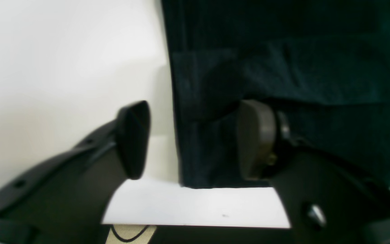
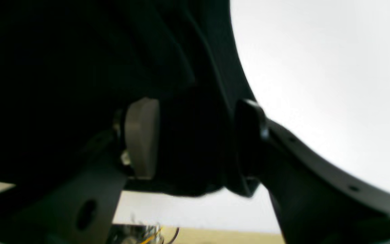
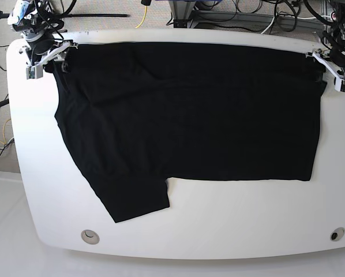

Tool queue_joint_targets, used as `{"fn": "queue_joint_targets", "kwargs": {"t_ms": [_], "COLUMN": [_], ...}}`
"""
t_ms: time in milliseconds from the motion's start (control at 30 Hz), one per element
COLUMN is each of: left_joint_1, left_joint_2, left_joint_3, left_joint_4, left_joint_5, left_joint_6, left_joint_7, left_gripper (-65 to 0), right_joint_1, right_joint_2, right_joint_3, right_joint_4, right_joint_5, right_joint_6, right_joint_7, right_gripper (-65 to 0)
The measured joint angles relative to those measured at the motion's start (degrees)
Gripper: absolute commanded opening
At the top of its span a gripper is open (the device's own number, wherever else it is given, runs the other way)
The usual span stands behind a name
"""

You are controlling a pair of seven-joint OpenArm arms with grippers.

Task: Fold the T-shirt properly
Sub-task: 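Pull the held shoulder edge further toward the robot with both grippers, then release the shoulder edge and move both grippers to the shirt's hem corners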

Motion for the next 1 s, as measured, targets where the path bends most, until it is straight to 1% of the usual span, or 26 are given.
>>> {"fn": "queue_joint_targets", "kwargs": {"t_ms": [100,167,200,233,367,433,500,600,633,767,833,933,1000], "left_joint_1": [-0.50,-1.03,-1.51,-2.27,-4.70,-5.99,-7.72,-12.09,-13.53,-17.07,-17.92,-17.88,-17.51], "left_joint_2": [-0.42,-0.57,-0.50,0.02,0.39,0.42,0.44,0.96,1.03,0.85,0.72,0.48,0.39], "left_joint_3": [-1.27,-1.77,-2.05,-2.86,-3.91,-4.37,-4.90,-6.16,-6.27,-6.03,-5.75,-4.17,-3.45], "left_joint_4": [0.22,0.48,0.63,0.79,1.16,1.31,1.33,0.79,0.52,0.55,0.52,0.07,-0.09], "left_joint_5": [0.13,0.07,0.04,0.02,0.04,0.09,0.13,0.26,0.83,-0.31,-0.52,0.24,0.24], "left_joint_6": [0.33,0.31,0.31,0.04,0.28,0.28,0.31,-0.02,0.70,0.04,-0.11,0.74,0.63], "left_joint_7": [0.15,0.31,0.37,1.07,1.31,1.40,1.68,4.76,5.29,5.31,5.44,6.36,6.97], "left_gripper": [-37.7,-43.6,-44.4,-45.3,-46.2,-45.1,-38.5,-33.7,-32.6,-30.2,-27.6,-26.7,-26.3], "right_joint_1": [0.35,0.90,1.16,1.75,3.04,3.78,4.68,6.47,7.19,9.51,10.38,11.67,12.28], "right_joint_2": [0.31,0.31,0.31,0.28,0.35,0.48,0.57,0.76,0.79,1.49,2.03,2.97,3.23], "right_joint_3": [0.07,0.26,0.28,0.28,0.28,0.28,0.28,0.28,0.26,0.20,0.07,-0.87,-1.29], "right_joint_4": [1.81,2.69,2.97,3.63,4.31,4.63,5.11,5.14,5.14,4.96,4.85,2.64,1.29], "right_joint_5": [-0.04,-0.07,-0.28,-0.55,-1.57,-1.55,-1.46,-1.16,-1.14,-1.20,-1.20,-1.27,-1.44], "right_joint_6": [0.28,0.22,0.22,0.15,0.13,0.15,0.15,0.24,0.20,0.15,0.17,0.17,0.15], "right_joint_7": [-0.31,-1.73,-2.19,-4.37,-5.95,-6.38,-6.78,-6.97,-6.95,-6.84,-6.67,-5.29,-5.51], "right_gripper": [-29.8,-29.7,-29.7,-29.7,-29.8,-29.9,-29.9,-29.9,-30.0,-29.9,-30.0,-29.9,-29.9]}}
